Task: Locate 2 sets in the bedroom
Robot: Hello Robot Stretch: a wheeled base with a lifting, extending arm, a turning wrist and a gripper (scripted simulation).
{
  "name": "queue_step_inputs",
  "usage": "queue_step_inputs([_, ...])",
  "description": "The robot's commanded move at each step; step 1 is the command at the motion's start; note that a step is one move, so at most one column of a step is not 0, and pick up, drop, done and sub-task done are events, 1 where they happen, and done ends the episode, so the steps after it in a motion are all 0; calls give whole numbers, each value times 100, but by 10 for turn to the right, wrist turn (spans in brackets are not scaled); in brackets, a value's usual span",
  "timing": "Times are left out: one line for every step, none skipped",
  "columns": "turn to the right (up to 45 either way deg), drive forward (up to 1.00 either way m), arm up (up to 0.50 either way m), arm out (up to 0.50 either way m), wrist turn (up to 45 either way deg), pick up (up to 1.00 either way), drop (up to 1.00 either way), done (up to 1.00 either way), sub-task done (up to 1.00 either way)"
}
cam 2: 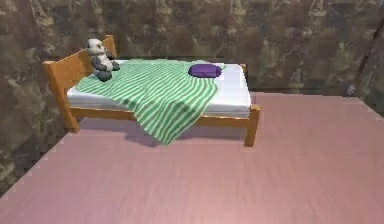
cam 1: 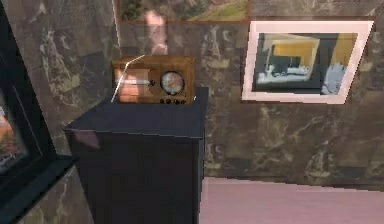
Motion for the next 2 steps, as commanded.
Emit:
queue_step_inputs([0, 40, 0, 0, 0, 0, 0, 0, 0])
queue_step_inputs([-120, 0, 0, 0, 0, 0, 0, 0, 0])
